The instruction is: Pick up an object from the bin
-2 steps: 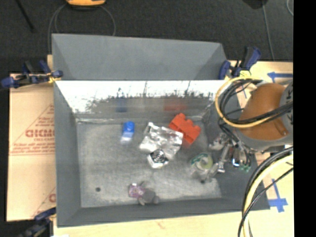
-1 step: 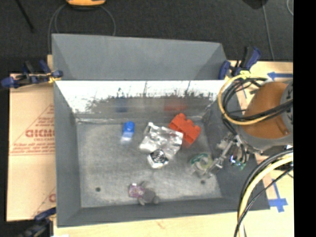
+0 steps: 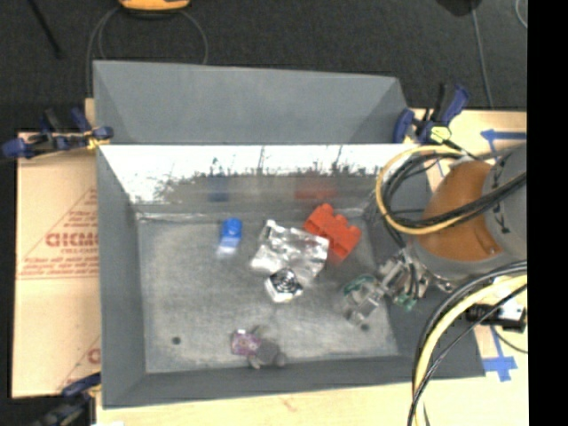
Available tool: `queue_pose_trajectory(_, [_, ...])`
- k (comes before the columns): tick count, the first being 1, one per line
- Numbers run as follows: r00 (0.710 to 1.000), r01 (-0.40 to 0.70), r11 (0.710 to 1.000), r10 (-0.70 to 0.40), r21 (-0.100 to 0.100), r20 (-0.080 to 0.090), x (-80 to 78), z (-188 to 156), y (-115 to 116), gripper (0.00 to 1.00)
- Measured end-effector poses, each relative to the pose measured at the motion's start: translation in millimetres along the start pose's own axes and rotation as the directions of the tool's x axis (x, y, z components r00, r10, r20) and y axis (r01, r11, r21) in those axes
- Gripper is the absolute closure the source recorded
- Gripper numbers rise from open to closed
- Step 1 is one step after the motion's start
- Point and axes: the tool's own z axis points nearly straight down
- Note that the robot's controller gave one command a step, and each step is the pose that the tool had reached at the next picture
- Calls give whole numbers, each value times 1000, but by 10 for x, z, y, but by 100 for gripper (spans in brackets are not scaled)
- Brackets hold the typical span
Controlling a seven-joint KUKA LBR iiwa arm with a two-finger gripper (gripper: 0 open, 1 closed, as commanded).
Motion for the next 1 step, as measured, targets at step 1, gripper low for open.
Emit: queue_pose_trajectory(1, [986,-168,986,168,-1,5,75,-4,62,0])
